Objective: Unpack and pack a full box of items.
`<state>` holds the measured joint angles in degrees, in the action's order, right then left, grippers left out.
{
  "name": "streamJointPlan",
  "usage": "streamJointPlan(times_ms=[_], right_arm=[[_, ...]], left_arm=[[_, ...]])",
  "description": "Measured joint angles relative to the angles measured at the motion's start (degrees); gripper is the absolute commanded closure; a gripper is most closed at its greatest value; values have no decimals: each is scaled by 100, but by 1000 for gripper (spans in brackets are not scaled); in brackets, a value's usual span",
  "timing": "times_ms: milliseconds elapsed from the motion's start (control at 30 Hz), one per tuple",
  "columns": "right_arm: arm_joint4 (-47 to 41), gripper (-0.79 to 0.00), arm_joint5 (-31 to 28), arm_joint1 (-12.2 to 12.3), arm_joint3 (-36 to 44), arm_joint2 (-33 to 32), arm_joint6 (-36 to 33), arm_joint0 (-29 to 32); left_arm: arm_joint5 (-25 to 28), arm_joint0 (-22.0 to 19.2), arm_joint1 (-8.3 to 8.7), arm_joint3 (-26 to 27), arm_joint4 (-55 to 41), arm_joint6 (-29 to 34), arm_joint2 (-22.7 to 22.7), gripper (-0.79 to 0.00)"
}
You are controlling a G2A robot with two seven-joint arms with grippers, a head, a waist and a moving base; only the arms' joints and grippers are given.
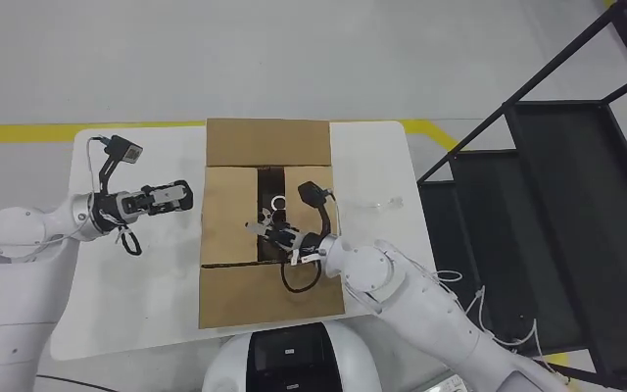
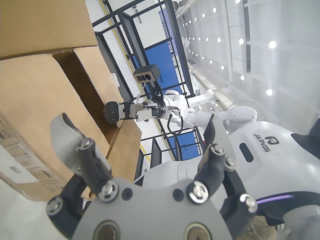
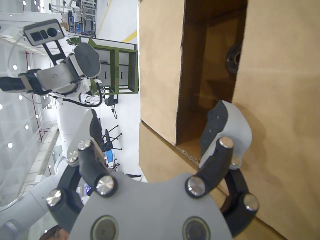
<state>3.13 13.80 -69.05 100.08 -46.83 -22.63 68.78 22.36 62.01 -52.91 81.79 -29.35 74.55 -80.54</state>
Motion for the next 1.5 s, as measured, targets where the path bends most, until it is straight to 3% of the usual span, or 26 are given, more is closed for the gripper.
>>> streamJointPlan(times_ms=[267,467,667,833,1067,1200,1367,1500], right_arm=[[-253,-785,-284,-316,-644,635,-187,-697],[53,-785,-930,-440,-299,923,-163,-859],[233,-785,-1688,-602,-214,1289,-131,-976],[-49,-785,-2119,-940,-688,1766,-107,-1425],[-701,-785,-2312,-1563,-1857,2267,22,-2163],[-909,-785,-2492,-1834,-2447,2387,77,-2348],[-1072,-785,-2620,-1986,-2792,2322,-7,-2424],[-857,-785,-2642,-1940,-2658,2182,-109,-2287]], left_arm=[[62,130,37,-64,-106,-106,-212,-785],[227,233,63,-33,-278,-244,-443,-785],[690,411,72,290,-878,-435,-824,-785],[917,558,71,605,-1482,-295,-1033,-785],[229,270,84,582,-1250,-113,-831,-785],[-58,-77,65,284,-1015,-67,-560,-785],[-435,-440,44,-265,-293,-411,-231,-785],[-745,-654,41,-732,281,-677,-48,-785]])
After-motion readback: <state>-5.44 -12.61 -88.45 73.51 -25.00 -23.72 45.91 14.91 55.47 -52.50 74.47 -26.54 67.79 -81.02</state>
